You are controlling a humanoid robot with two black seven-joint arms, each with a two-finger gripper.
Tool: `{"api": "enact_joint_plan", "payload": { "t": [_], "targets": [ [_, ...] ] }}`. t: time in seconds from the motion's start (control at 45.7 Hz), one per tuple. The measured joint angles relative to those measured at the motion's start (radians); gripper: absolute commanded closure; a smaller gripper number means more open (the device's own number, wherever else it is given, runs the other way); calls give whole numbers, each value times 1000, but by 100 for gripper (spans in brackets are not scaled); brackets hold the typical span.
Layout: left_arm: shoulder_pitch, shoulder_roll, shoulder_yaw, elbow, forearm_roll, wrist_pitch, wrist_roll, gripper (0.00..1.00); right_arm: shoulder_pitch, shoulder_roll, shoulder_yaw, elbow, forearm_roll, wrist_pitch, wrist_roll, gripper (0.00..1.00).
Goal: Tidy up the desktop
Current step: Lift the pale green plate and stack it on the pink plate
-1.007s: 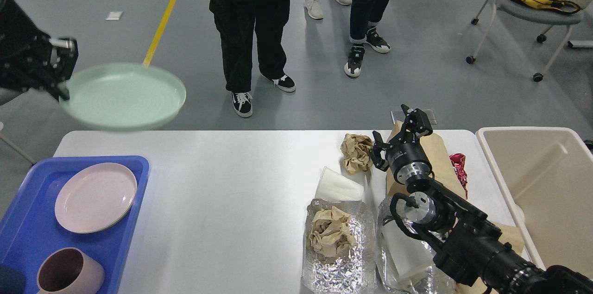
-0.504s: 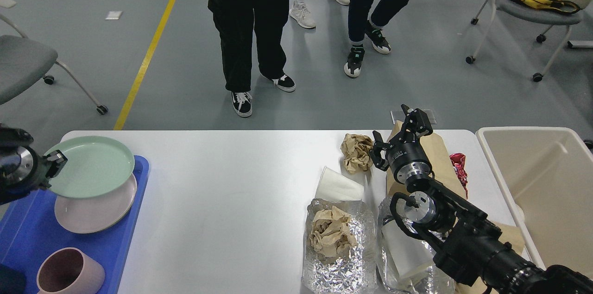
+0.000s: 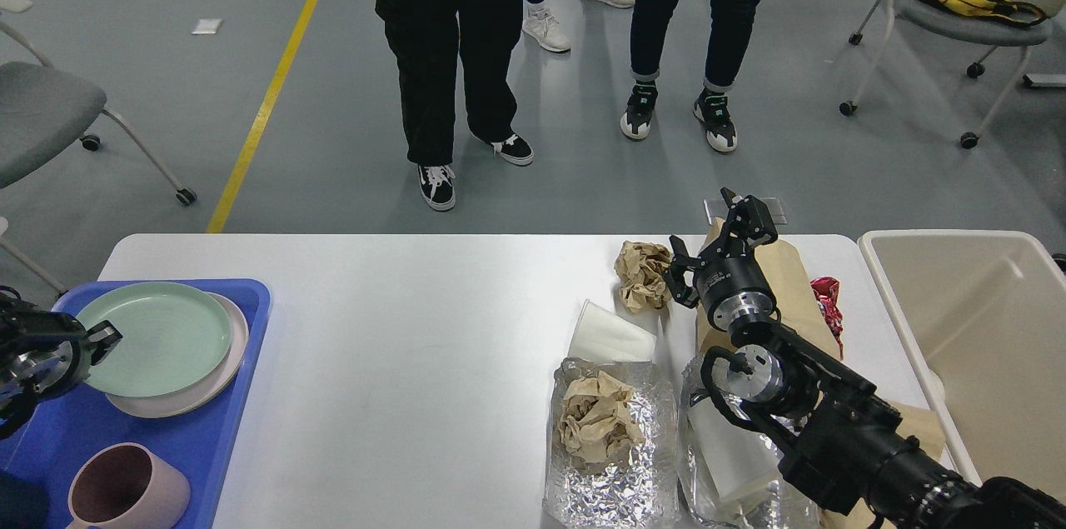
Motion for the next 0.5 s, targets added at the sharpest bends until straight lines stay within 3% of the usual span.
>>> {"api": "enact_joint_plan", "payload": {
  "t": [0.109,0.307,0.372,0.504],
  "targets": [
    [2,-2,-3,0,-1,0,0,94,0,0,0,0,0,0,0,0],
    [-2,-4,-5,-2,-1,-1,-1,63,0,0,0,0,0,0,0,0],
    [-4,-4,-5,-4,-2,-3,-1,57,0,0,0,0,0,0,0,0],
    [-7,-1,-20,-7,-3,-10,3,21,0,0,0,0,0,0,0,0]
  ]
}}
